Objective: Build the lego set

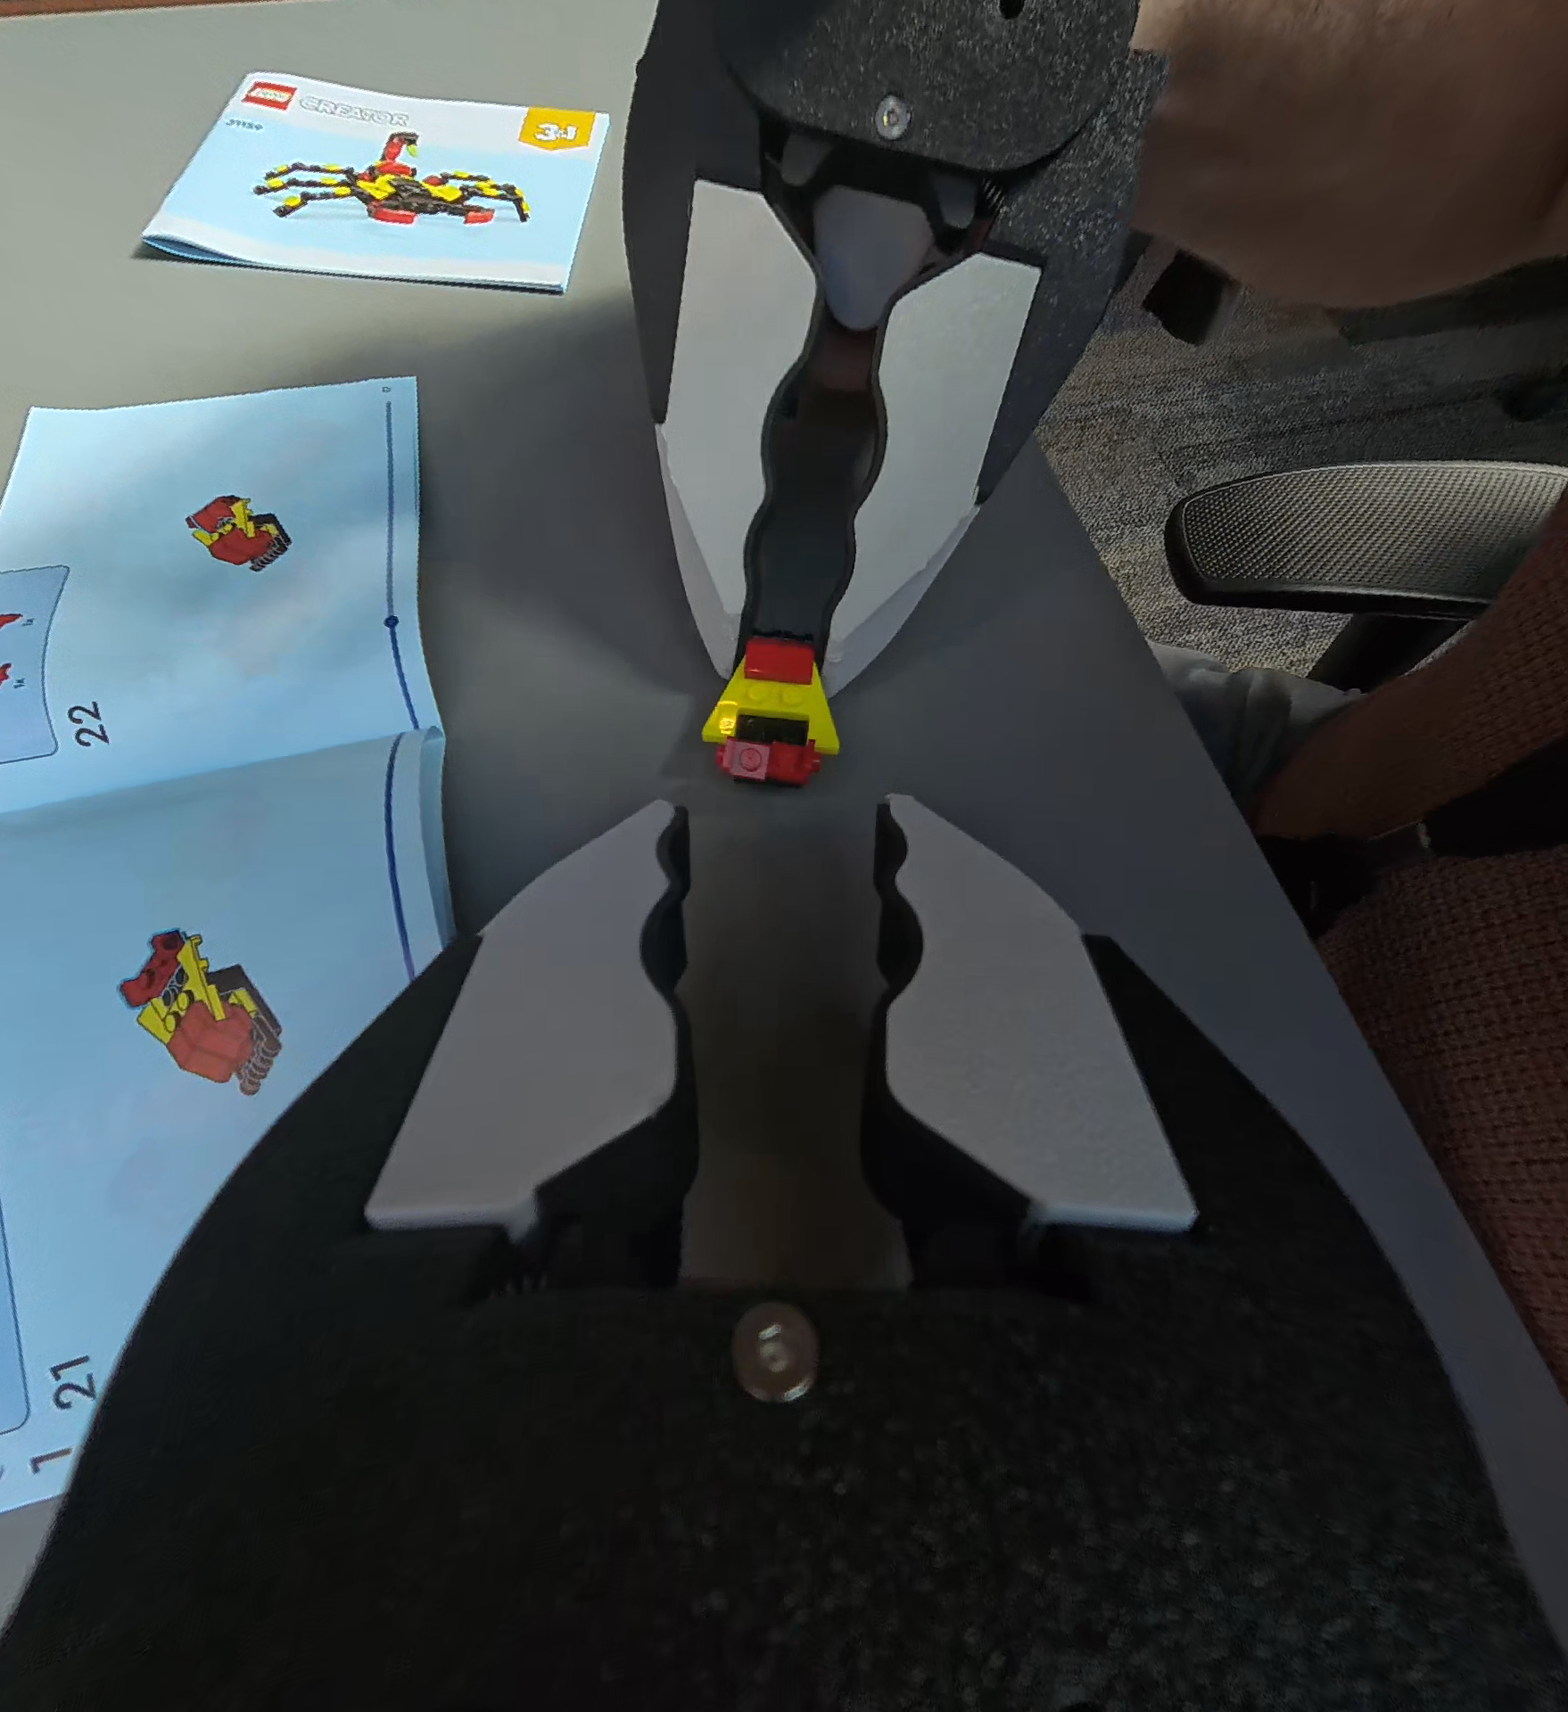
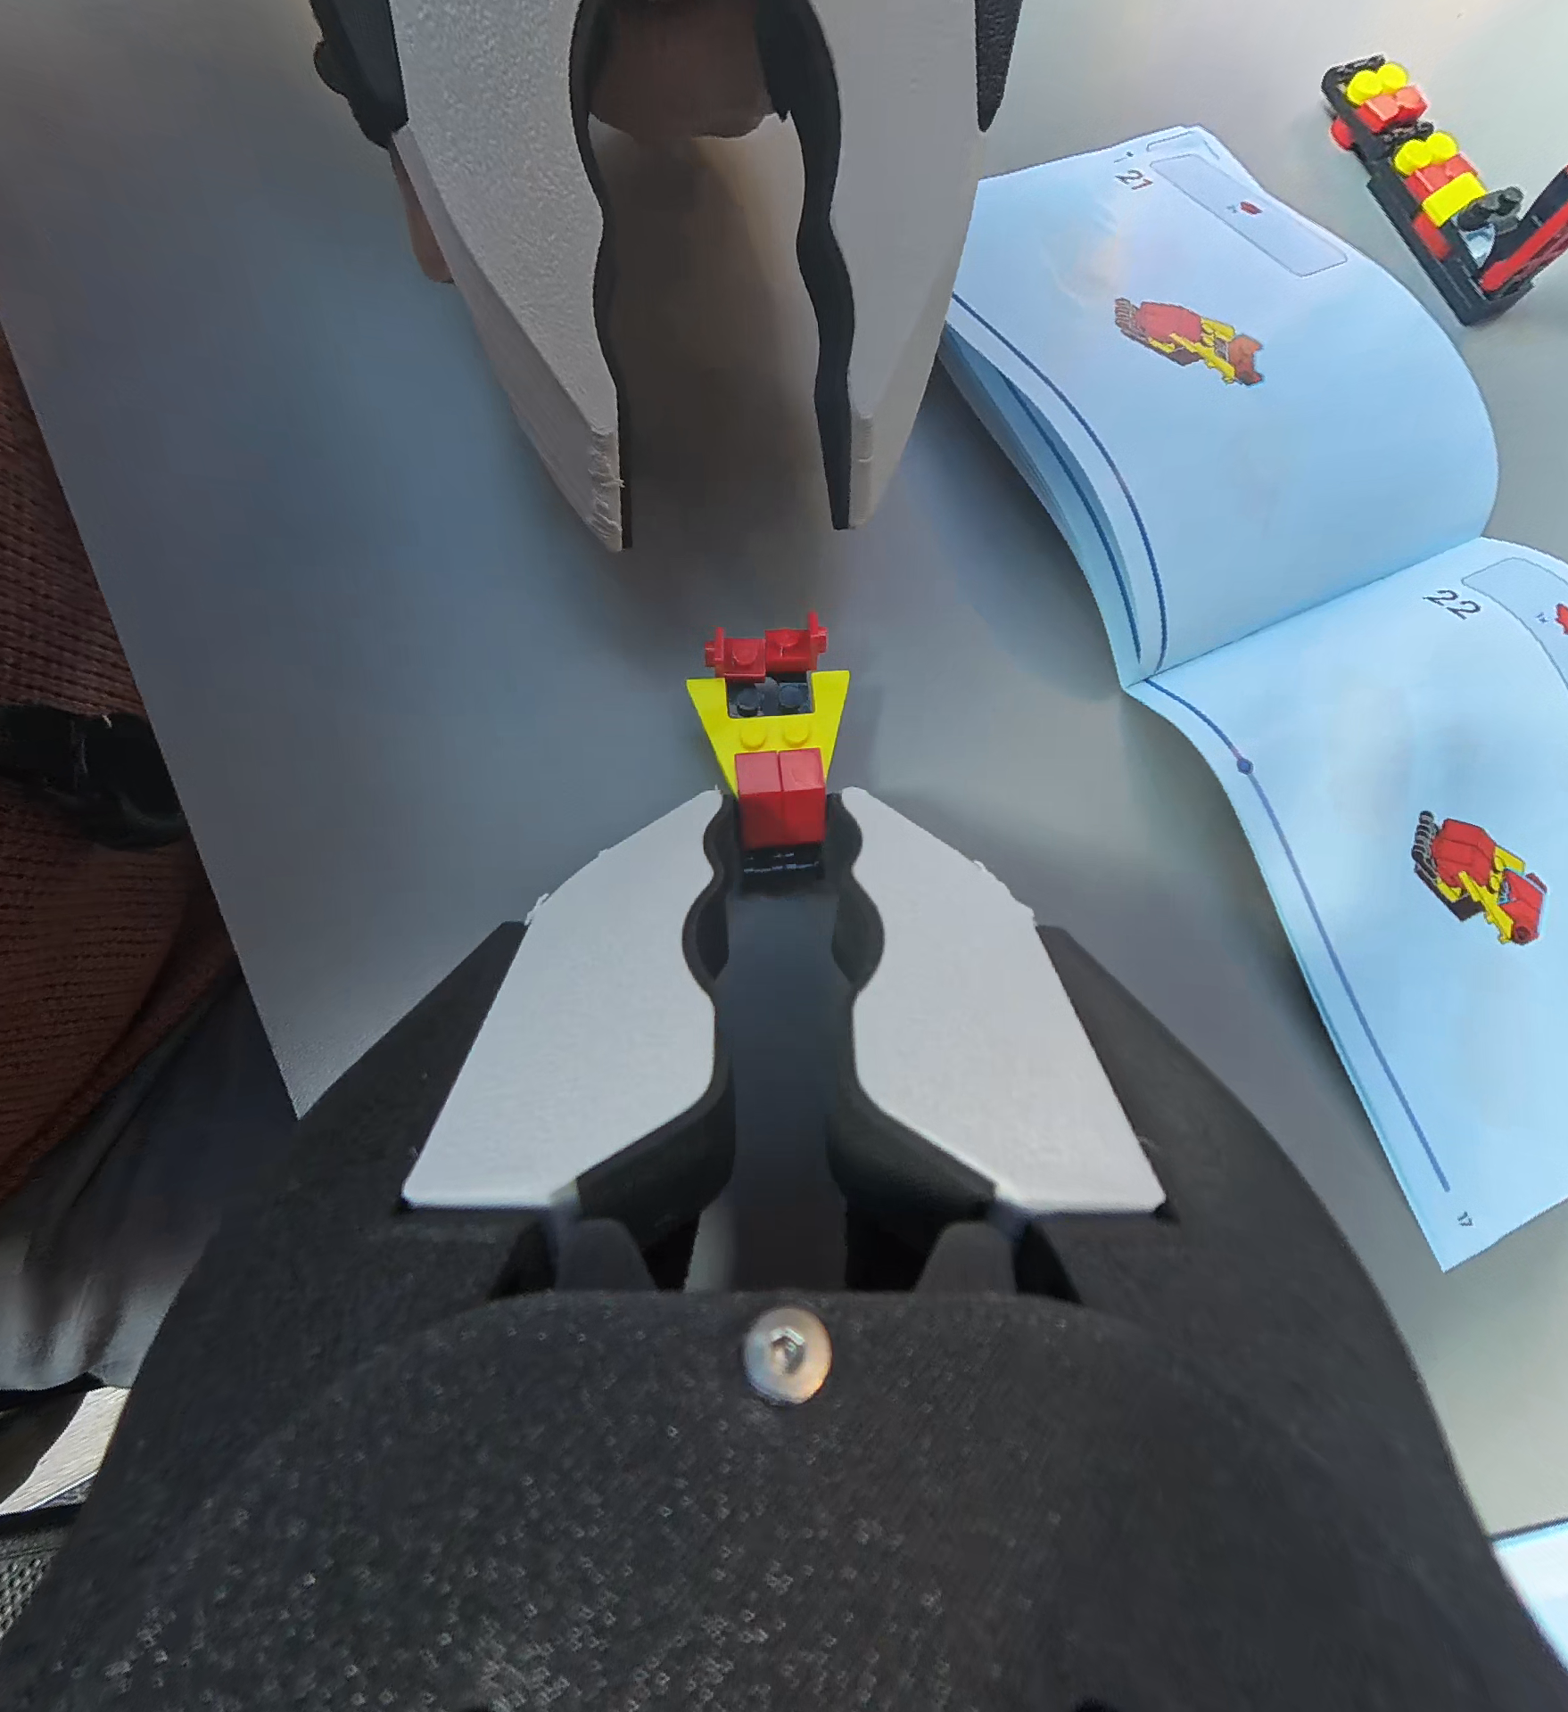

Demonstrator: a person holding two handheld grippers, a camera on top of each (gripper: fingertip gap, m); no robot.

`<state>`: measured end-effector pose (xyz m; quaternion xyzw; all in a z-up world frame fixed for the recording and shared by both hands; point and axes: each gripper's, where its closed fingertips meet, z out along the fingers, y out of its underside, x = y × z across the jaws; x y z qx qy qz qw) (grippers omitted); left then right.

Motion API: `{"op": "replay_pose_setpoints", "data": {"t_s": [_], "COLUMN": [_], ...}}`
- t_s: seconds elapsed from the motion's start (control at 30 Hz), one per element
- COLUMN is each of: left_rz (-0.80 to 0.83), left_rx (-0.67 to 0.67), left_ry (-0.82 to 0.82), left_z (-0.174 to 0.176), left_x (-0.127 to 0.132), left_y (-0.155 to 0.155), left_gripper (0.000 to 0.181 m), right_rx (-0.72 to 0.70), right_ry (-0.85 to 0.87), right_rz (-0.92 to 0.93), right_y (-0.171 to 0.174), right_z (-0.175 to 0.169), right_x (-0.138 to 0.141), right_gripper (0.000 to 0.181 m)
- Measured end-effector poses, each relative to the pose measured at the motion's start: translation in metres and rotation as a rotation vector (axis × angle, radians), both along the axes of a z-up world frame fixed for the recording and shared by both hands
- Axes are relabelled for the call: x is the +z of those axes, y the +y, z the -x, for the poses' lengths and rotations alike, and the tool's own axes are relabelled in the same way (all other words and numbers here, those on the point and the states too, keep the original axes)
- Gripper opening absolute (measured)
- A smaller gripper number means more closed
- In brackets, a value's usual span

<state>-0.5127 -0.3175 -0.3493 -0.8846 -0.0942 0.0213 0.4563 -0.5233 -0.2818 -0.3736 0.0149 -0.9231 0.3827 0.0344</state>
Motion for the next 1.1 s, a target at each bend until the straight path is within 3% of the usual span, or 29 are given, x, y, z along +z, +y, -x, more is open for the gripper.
{"op": "replay_pose_setpoints", "data": {"t_s": [0.2,0.3,0.43,0.6,0.73,0.9,1.1], "left_rz": [-0.050,-0.177,-0.455,-0.518,-0.513,-0.389,-0.403], "left_rx": [0.057,0.127,0.182,0.241,0.316,0.372,0.343], "left_ry": [-0.073,-0.264,-0.513,-0.631,-0.515,-0.201,-0.213], "left_z": [0.000,-0.002,0.000,0.003,0.013,0.022,0.013], "left_x": [0.006,0.022,0.062,0.068,0.067,0.056,0.060], "left_y": [-0.002,0.000,-0.002,-0.005,-0.023,-0.043,-0.056], "left_gripper": [0.037,0.037,0.035,0.035,0.034,0.032,0.028], "right_rx": [-0.025,-0.061,-0.079,-0.083,-0.079,-0.083,-0.133], "right_ry": [-0.008,0.089,0.251,0.232,0.181,0.067,-0.052], "right_rz": [0.086,0.173,0.256,0.223,0.156,0.012,-0.064], "right_y": [-0.004,-0.004,-0.003,-0.001,0.003,-0.001,-0.002], "right_z": [-0.001,0.004,0.002,0.002,0.001,0.000,0.002], "right_x": [0.011,0.033,0.061,0.059,0.046,0.008,0.000], "right_gripper": [0.017,0.016,0.016,0.016,0.016,0.017,0.017]}}
